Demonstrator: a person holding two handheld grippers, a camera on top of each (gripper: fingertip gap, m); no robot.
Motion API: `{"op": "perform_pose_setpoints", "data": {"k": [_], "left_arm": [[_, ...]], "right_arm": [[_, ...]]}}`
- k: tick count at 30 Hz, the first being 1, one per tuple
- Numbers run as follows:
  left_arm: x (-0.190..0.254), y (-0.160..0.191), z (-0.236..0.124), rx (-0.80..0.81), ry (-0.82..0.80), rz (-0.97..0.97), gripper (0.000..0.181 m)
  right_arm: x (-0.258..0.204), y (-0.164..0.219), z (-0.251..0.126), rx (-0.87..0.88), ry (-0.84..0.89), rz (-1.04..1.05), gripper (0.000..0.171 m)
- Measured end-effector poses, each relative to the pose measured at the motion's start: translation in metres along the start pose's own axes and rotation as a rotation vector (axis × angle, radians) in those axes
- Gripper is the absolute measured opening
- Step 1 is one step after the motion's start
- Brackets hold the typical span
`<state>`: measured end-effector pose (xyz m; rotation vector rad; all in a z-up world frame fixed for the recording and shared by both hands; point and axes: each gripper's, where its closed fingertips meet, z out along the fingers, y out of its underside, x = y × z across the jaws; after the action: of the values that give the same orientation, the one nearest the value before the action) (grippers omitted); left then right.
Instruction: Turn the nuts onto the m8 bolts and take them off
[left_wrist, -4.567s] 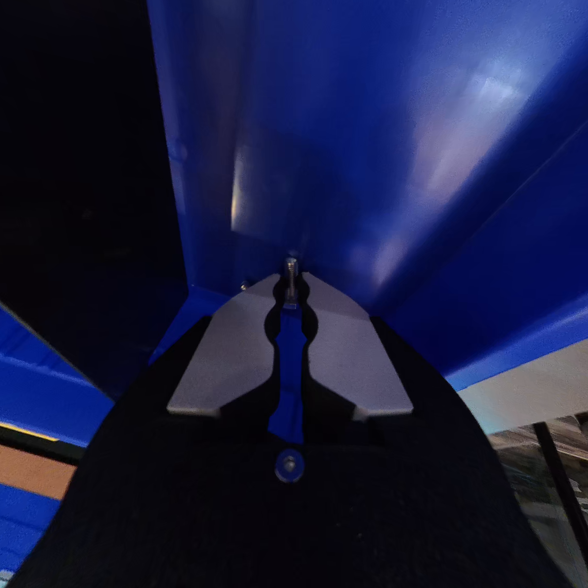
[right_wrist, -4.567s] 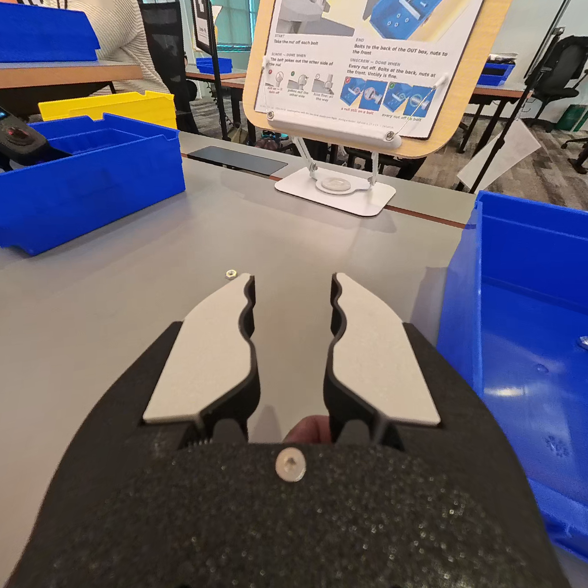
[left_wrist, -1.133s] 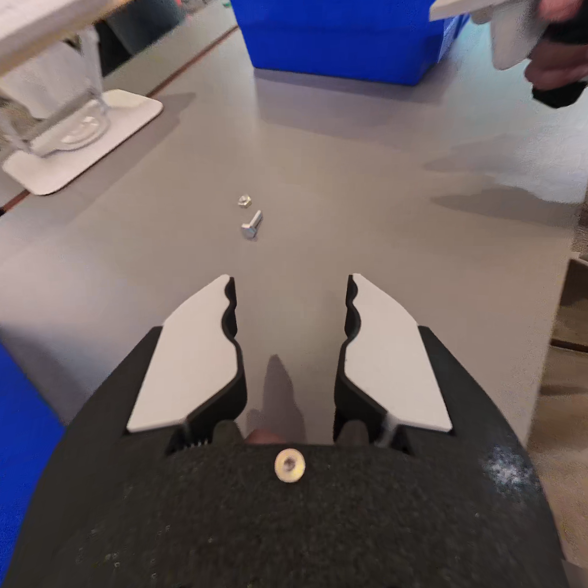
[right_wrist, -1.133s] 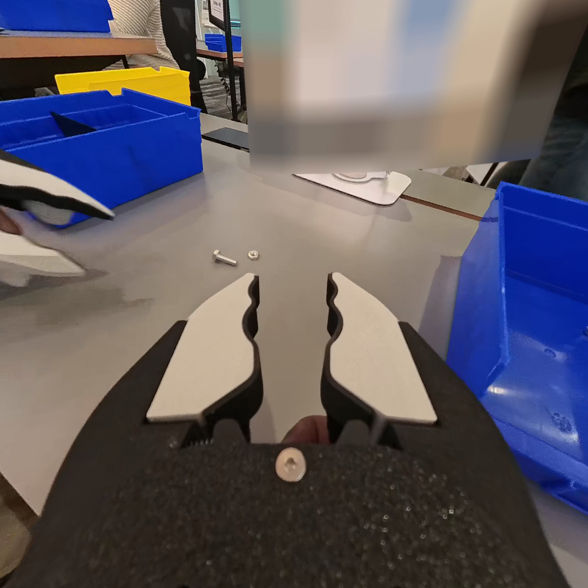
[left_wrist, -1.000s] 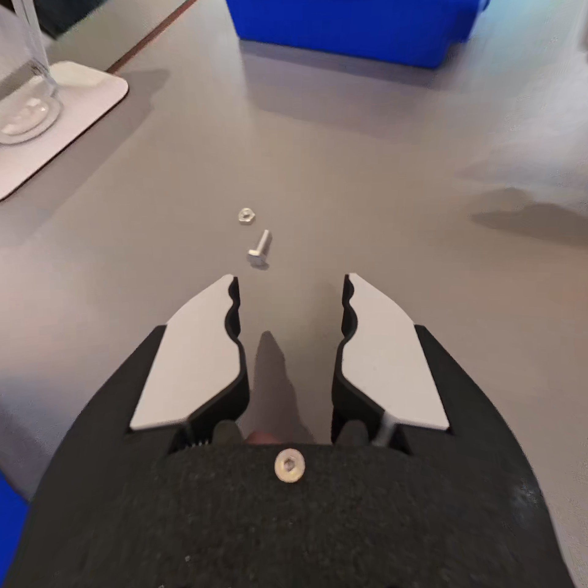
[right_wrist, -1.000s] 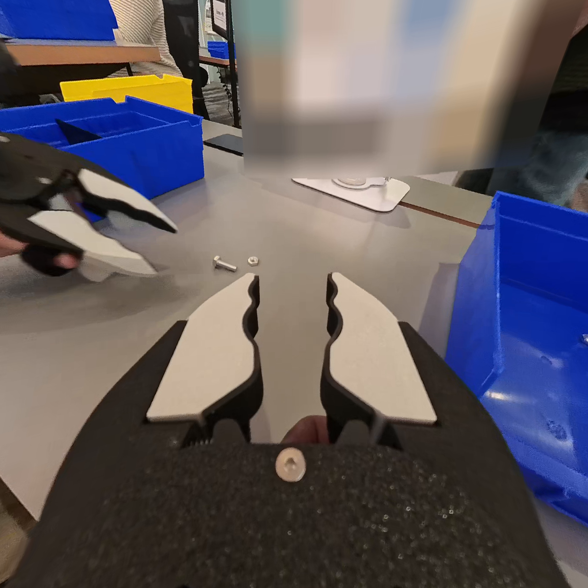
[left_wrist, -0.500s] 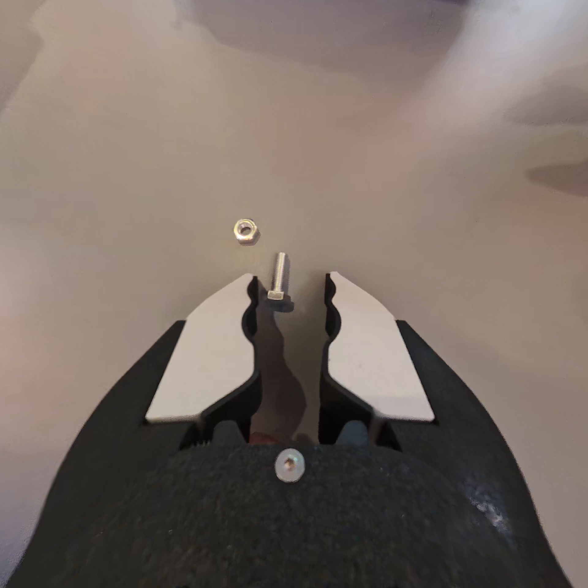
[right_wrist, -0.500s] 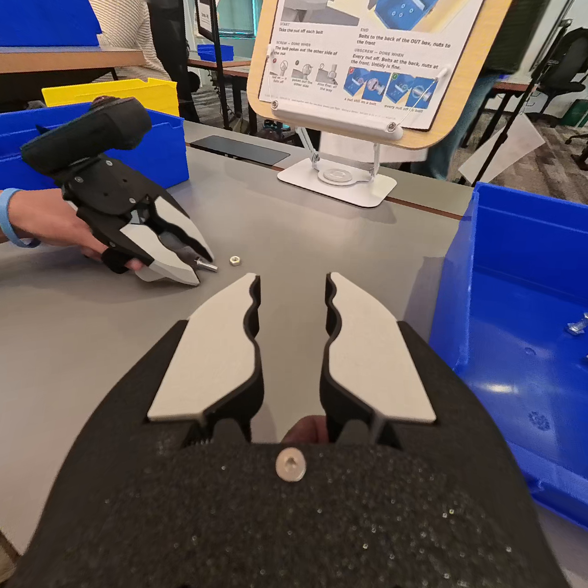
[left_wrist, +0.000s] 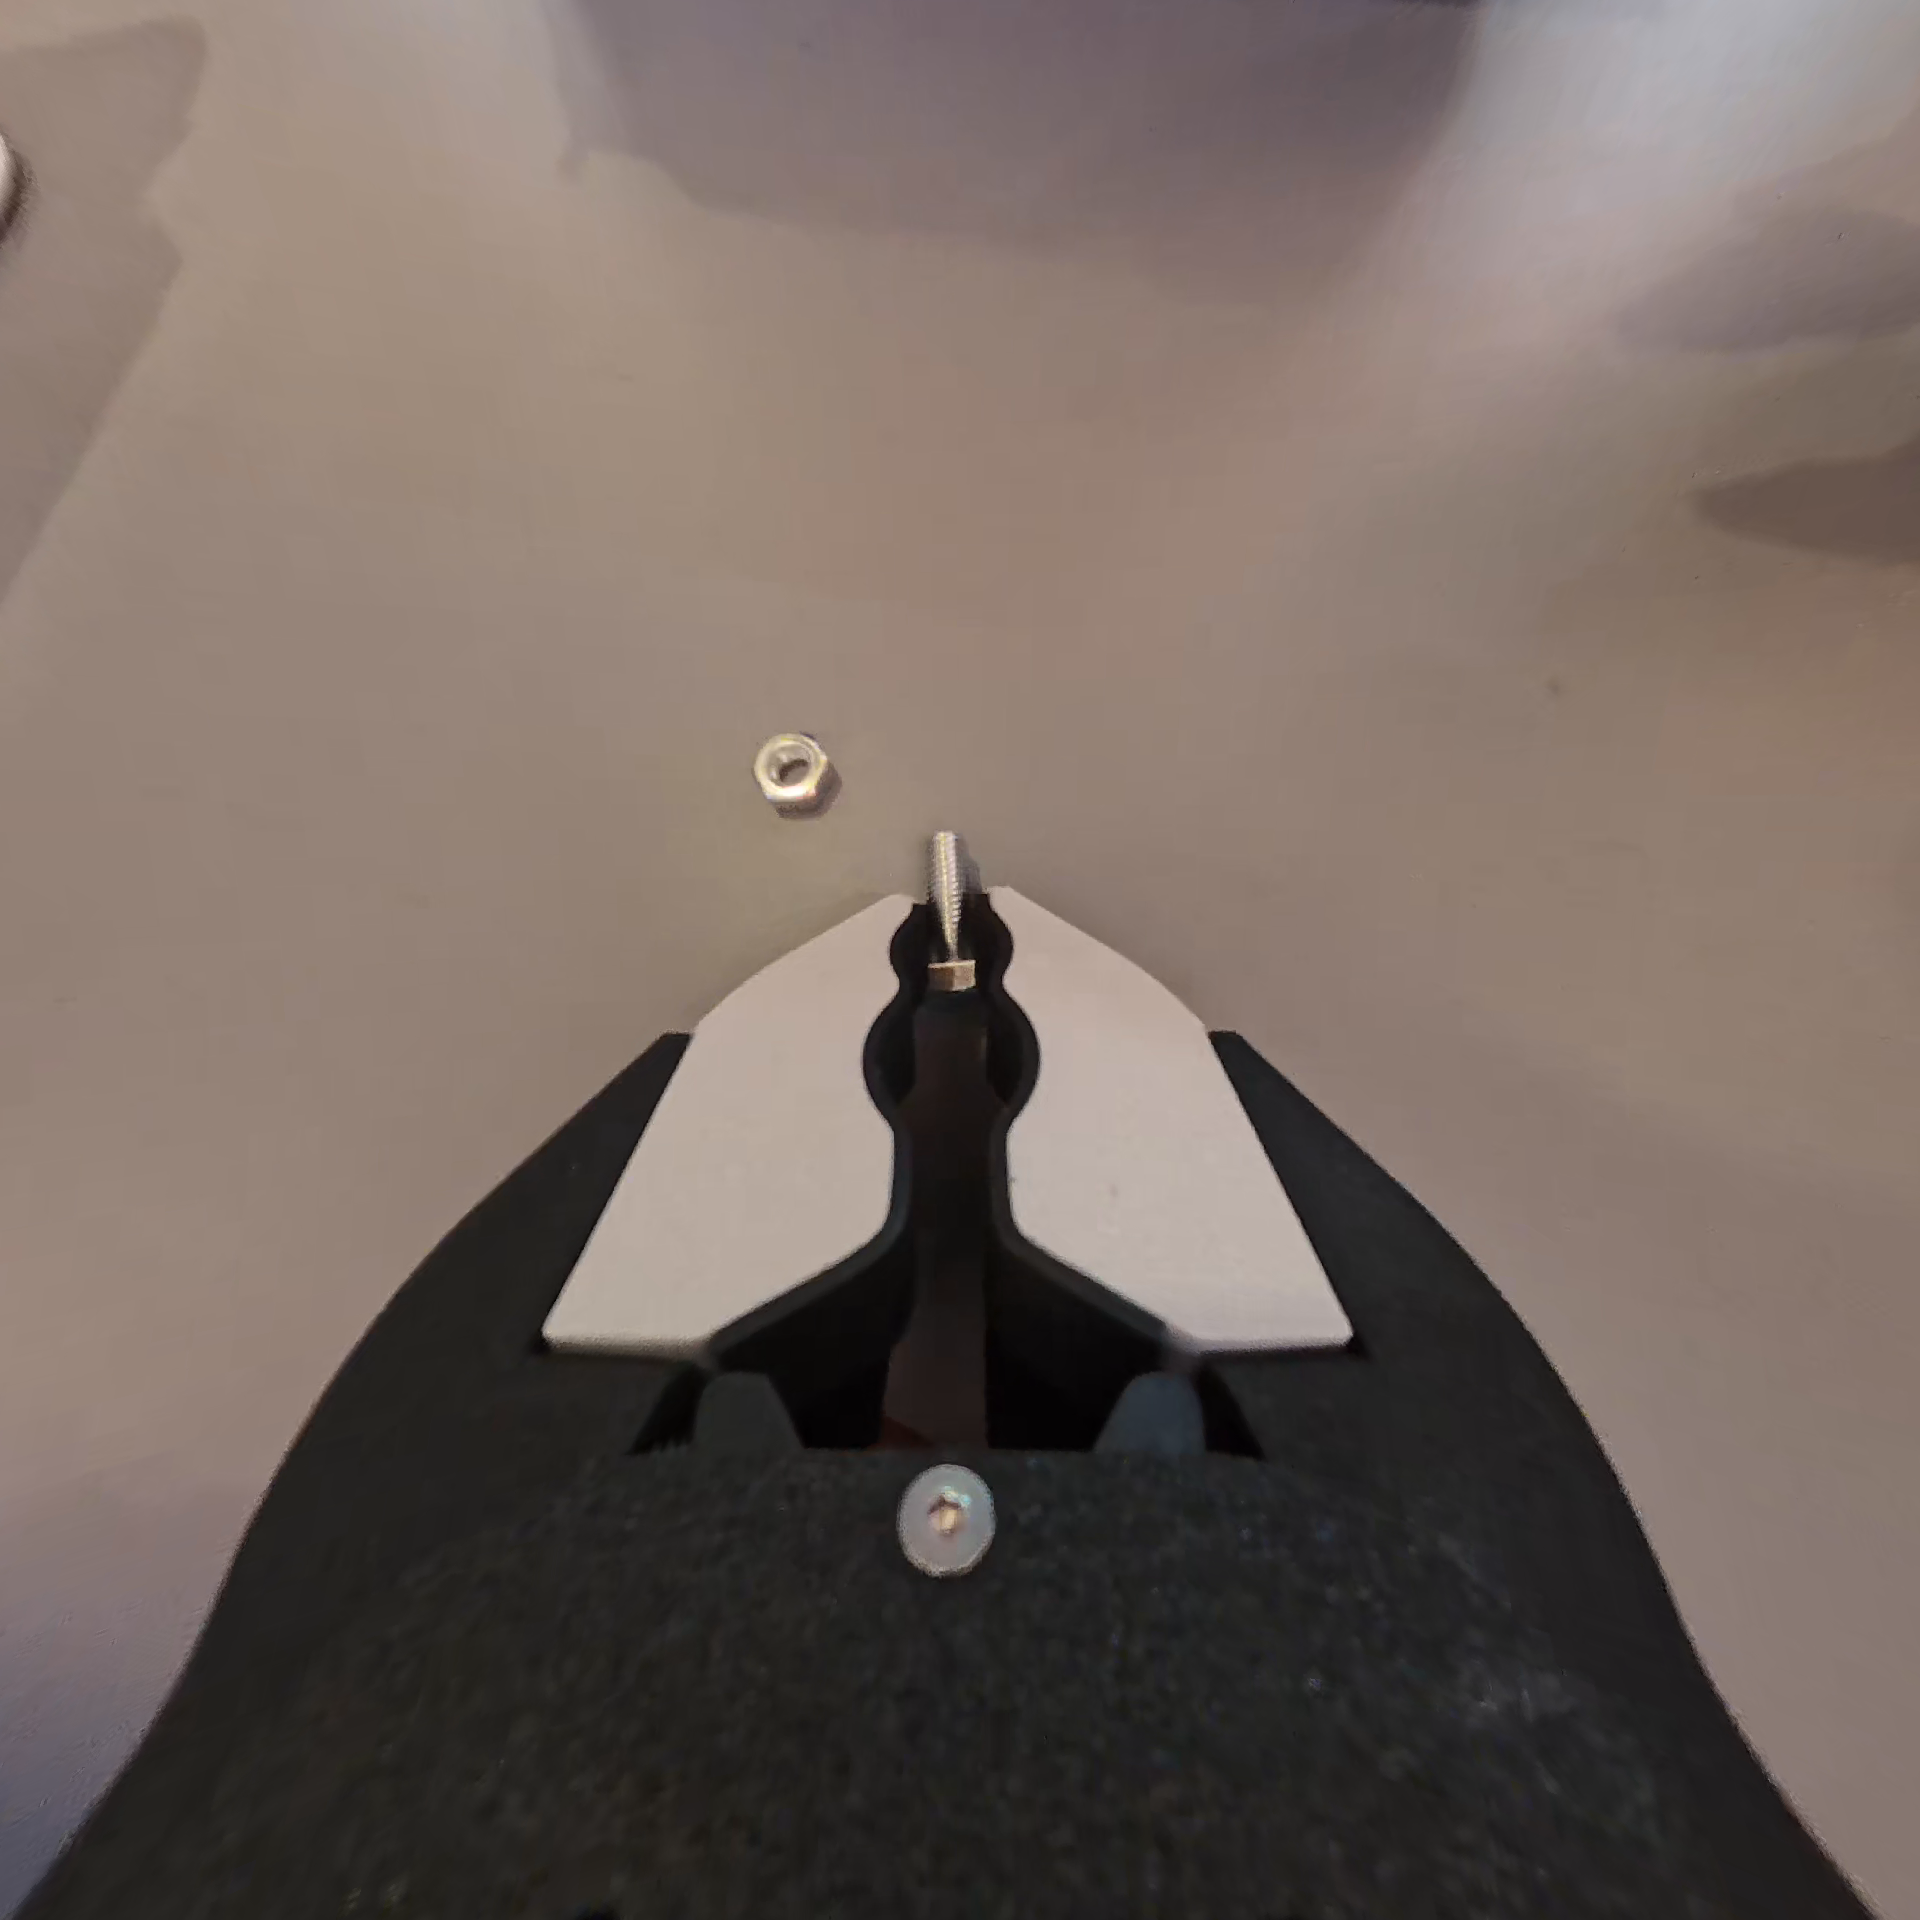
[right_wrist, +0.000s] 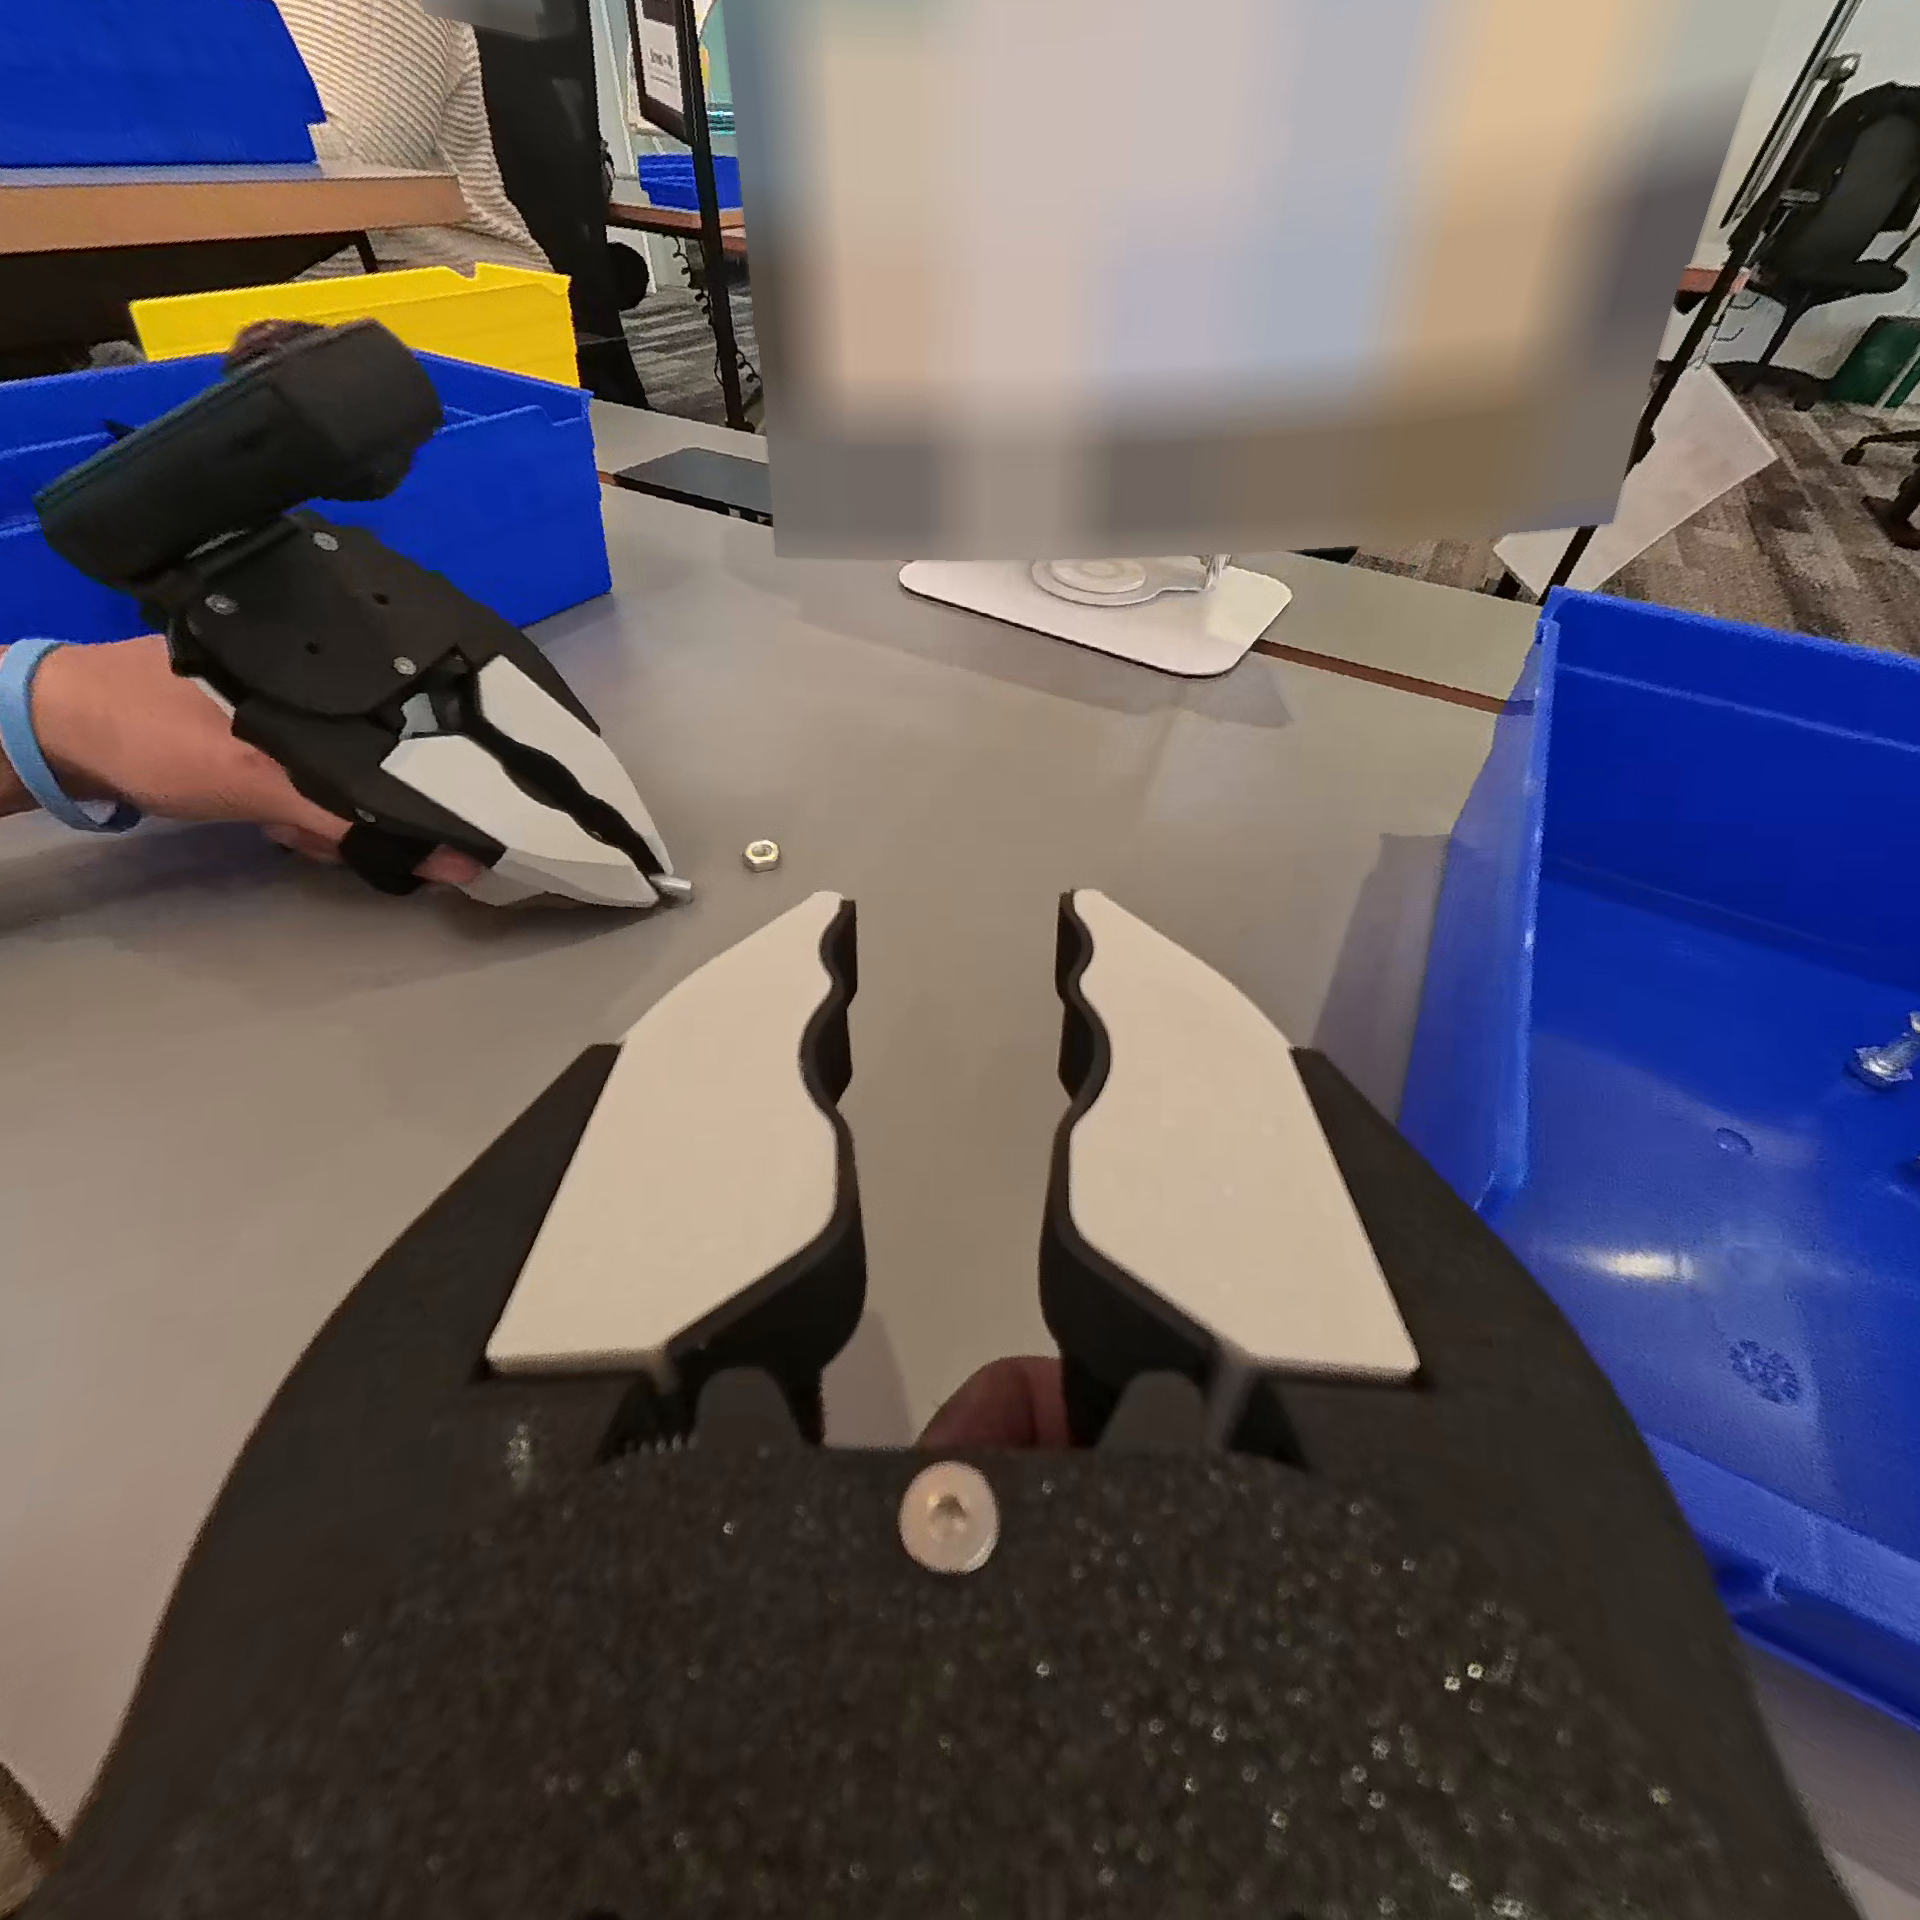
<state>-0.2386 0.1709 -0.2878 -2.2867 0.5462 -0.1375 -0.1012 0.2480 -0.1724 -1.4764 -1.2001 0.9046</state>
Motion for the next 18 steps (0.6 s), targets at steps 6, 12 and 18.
{"op": "perform_pose_setpoints", "data": {"k": [6,12,18], "left_arm": [[-0.001,-0.052,-0.061,0.280,-0.213,0.076,0.008],[0.022,-0.073,-0.154,0.603,-0.482,0.050,0.008],[0.045,-0.036,-0.140,0.582,-0.490,-0.048,0.008]], "right_arm": [[0.002,-0.005,-0.001,0.000,0.003,-0.013,0.036],[-0.004,-0.005,0.002,-0.021,-0.019,-0.022,0.039],[-0.026,0.011,0.018,-0.112,-0.113,0.016,0.045]]}}
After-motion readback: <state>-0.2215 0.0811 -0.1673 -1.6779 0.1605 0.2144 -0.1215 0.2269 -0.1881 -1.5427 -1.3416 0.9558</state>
